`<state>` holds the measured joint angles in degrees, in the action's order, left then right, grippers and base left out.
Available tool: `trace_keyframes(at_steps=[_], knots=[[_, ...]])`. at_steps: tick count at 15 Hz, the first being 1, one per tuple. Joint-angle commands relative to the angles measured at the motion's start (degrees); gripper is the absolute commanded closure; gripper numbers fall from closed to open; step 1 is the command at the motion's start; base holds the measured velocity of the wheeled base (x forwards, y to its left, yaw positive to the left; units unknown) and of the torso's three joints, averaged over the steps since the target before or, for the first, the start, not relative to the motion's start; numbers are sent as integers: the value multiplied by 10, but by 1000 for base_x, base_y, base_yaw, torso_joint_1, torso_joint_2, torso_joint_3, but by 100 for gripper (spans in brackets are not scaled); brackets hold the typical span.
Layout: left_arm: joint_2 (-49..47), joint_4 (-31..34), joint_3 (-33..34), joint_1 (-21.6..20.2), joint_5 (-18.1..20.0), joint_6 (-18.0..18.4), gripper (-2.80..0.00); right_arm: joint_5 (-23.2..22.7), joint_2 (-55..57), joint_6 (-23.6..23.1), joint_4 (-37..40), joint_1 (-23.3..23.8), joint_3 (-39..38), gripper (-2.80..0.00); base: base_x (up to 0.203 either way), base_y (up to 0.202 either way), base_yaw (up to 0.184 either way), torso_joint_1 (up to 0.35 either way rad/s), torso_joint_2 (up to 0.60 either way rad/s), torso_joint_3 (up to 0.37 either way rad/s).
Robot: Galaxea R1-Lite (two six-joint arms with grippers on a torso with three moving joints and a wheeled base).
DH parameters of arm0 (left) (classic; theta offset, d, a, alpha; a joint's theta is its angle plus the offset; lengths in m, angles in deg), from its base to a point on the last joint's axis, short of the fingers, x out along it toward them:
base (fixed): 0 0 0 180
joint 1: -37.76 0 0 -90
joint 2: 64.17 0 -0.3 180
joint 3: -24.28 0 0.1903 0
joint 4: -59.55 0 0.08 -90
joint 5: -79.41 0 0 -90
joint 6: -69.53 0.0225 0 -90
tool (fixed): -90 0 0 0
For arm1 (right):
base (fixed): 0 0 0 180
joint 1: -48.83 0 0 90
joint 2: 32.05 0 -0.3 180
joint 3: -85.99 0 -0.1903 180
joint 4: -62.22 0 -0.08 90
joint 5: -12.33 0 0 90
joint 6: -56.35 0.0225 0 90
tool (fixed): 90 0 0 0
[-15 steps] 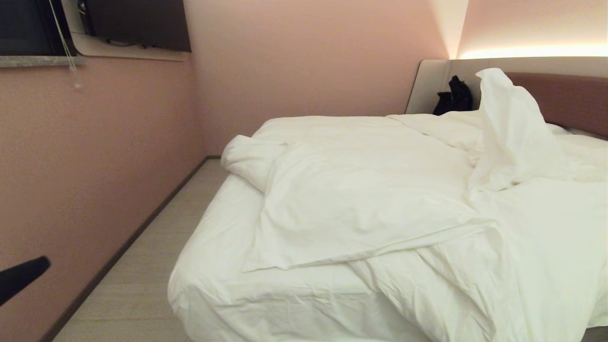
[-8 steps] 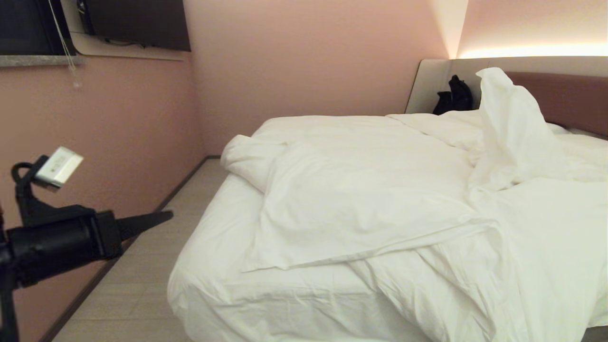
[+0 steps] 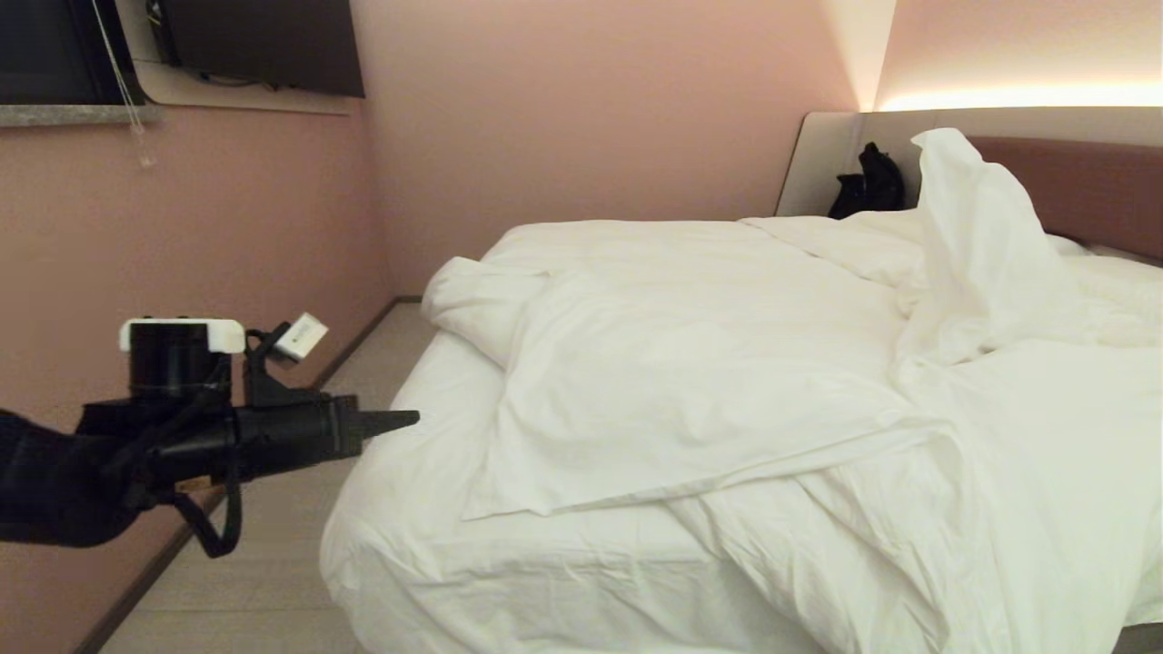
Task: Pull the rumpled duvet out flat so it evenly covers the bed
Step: Hold the folded corner of the quilt
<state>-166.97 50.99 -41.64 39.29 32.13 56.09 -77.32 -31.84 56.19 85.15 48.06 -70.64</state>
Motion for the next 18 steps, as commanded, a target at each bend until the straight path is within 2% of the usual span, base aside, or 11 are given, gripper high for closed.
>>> trace_keyframes(at_steps=[1, 2, 3, 7, 10, 16, 17, 18], knots=[[-107, 2, -41, 10, 3, 59, 0, 0, 0, 0, 0, 0, 0, 0, 0, 0, 0, 0, 0, 0], [-126, 2, -55, 18, 3, 82, 0, 0, 0, 0, 0, 0, 0, 0, 0, 0, 0, 0, 0, 0], [-143, 3, -68, 29, 3, 89, 0, 0, 0, 0, 0, 0, 0, 0, 0, 0, 0, 0, 0, 0], [-173, 10, -108, 41, -6, 90, 0, 0, 0, 0, 0, 0, 0, 0, 0, 0, 0, 0, 0, 0], [-195, 52, -162, 42, -24, 89, 0, 0, 0, 0, 0, 0, 0, 0, 0, 0, 0, 0, 0, 0], [-212, 57, -185, 61, -25, 88, 0, 0, 0, 0, 0, 0, 0, 0, 0, 0, 0, 0, 0, 0], [-212, 57, -186, 64, -26, 88, -127, 0, 0, 0, 0, 0, 0, 0, 0, 0, 0, 0, 0, 0], [-209, 57, -191, 67, -26, 88, -280, 0, 0, 0, 0, 0, 0, 0, 0, 0, 0, 0, 0, 0]])
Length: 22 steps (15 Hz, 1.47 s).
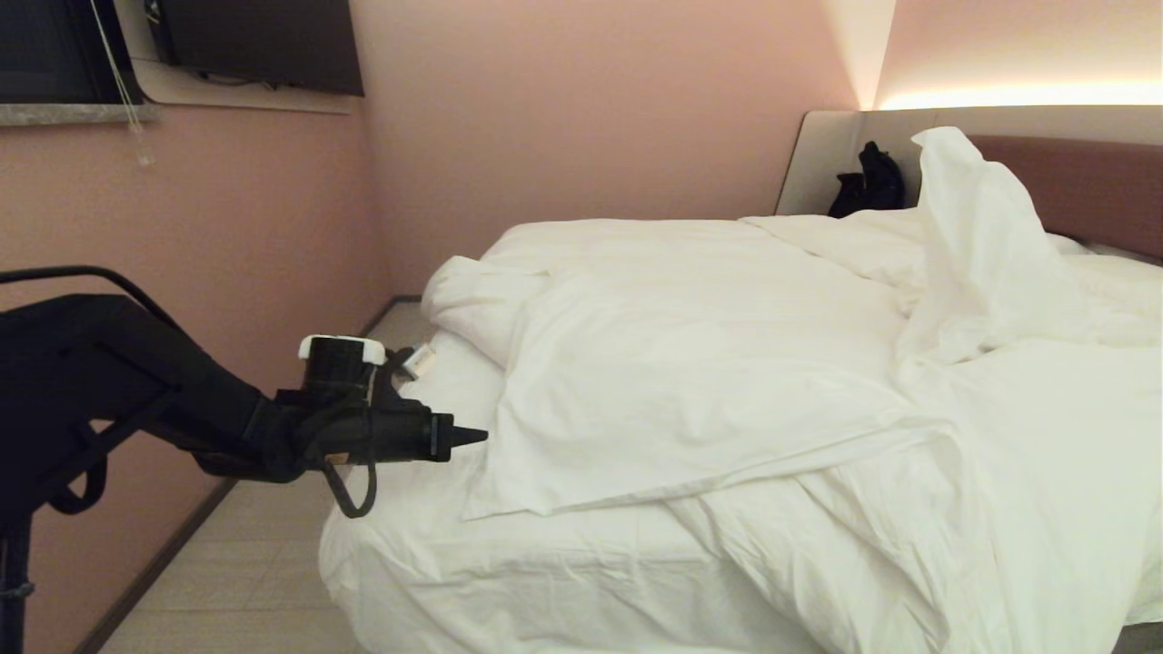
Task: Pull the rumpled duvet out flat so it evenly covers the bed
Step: Hold the folded corner of the quilt
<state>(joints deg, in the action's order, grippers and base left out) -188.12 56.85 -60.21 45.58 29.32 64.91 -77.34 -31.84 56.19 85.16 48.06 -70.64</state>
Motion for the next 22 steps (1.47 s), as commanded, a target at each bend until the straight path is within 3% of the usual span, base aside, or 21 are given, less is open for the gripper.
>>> trace_keyframes(at_steps=[1, 22], knots=[[1, -1, -9, 5, 3, -1, -280, 1, 0, 0, 0, 0, 0, 0, 0, 0, 0, 0, 0, 0], [-116, -2, -136, 11, 4, -3, -280, 0, 0, 0, 0, 0, 0, 0, 0, 0, 0, 0, 0, 0]])
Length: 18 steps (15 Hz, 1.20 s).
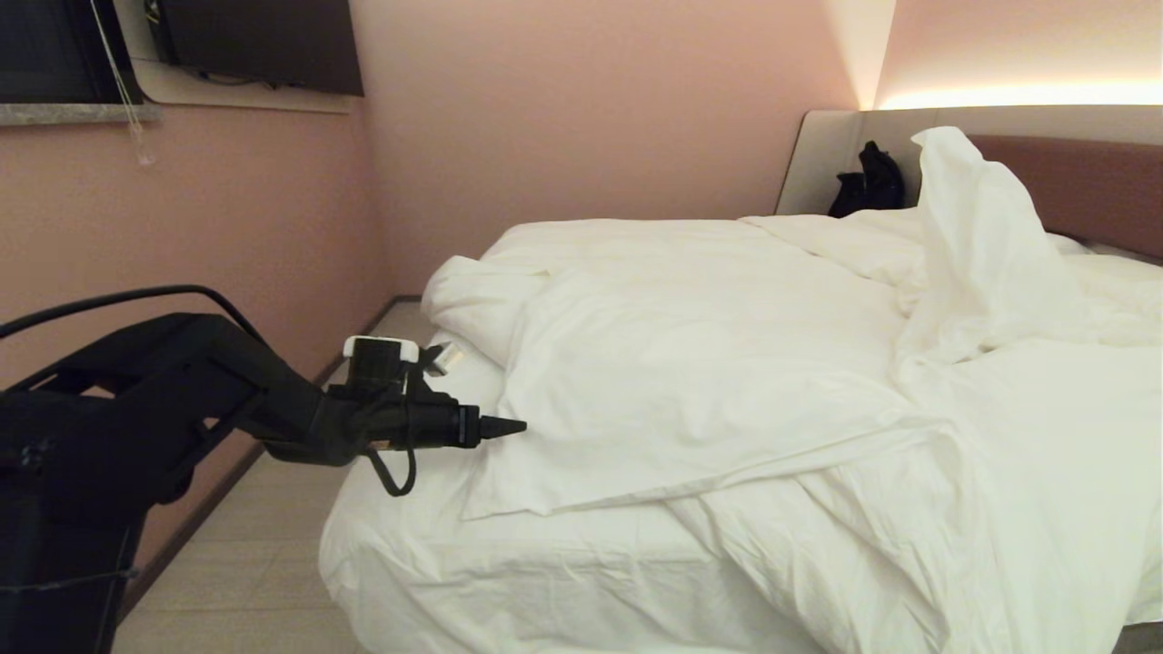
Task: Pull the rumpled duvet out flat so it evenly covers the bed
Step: Hold the folded corner of the quilt
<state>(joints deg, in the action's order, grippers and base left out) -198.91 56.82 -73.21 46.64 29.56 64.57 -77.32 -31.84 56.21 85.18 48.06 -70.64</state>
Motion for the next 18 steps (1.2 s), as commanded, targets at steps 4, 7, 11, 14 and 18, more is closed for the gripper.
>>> trace_keyframes(at_steps=[4, 7, 11, 14, 18], knots=[[-17, -2, -16, 3, 3, 3, -280, 0, 0, 0, 0, 0, 0, 0, 0, 0, 0, 0, 0, 0], [-19, -1, -31, 15, 3, 3, -280, 0, 0, 0, 1, 0, 0, 0, 0, 0, 0, 0, 0, 0], [-31, -1, -35, 36, 3, 5, -280, 0, 0, 0, 0, 0, 0, 0, 0, 0, 0, 0, 0, 0], [-39, -1, -37, 52, 1, 8, -280, 0, 0, 0, 0, 0, 0, 0, 0, 0, 0, 0, 0, 0], [-36, 0, -35, 64, 1, 11, -280, 0, 0, 0, 0, 0, 0, 0, 0, 0, 0, 0, 0, 0]])
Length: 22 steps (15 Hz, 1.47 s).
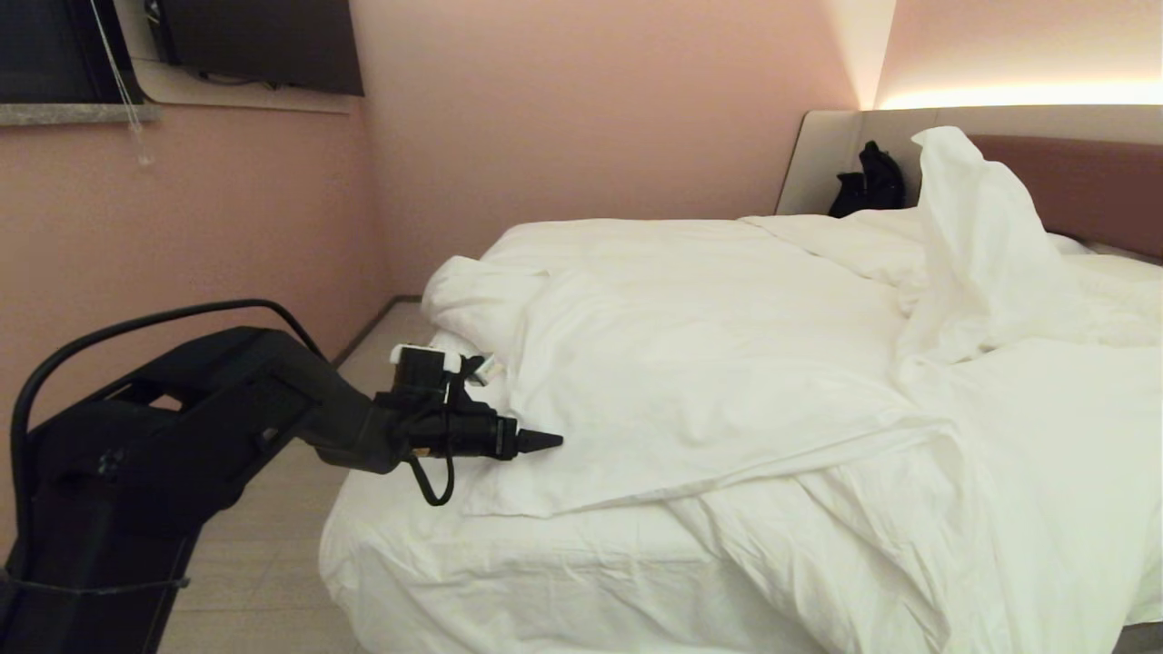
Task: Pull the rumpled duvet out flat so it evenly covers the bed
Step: Hold the folded corner of the quilt
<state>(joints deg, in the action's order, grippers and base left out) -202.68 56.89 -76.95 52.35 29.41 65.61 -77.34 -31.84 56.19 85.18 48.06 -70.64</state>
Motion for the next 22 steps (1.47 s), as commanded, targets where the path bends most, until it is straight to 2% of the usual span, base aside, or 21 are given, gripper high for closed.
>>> trace_keyframes(at_steps=[1, 7, 8, 19, 22], knots=[[4, -1, 6, 13, 2, 2, -280, 0, 0, 0, 0, 0, 0, 0, 0, 0, 0, 0, 0, 0], [8, -2, 9, 17, 1, 1, -280, 0, 0, 0, 0, 0, 0, 0, 0, 0, 0, 0, 0, 0], [8, -2, 10, 17, 2, 2, 0, 0, 0, 0, 0, 0, 0, 0, 0, 0, 0, 0, 0, 0], [6, -2, 8, 54, 0, 7, 0, 0, 0, 0, 0, 0, 0, 0, 0, 0, 0, 0, 0, 0], [12, -2, 8, 56, -11, 7, 0, 0, 0, 0, 0, 0, 0, 0, 0, 0, 0, 0, 0, 0]])
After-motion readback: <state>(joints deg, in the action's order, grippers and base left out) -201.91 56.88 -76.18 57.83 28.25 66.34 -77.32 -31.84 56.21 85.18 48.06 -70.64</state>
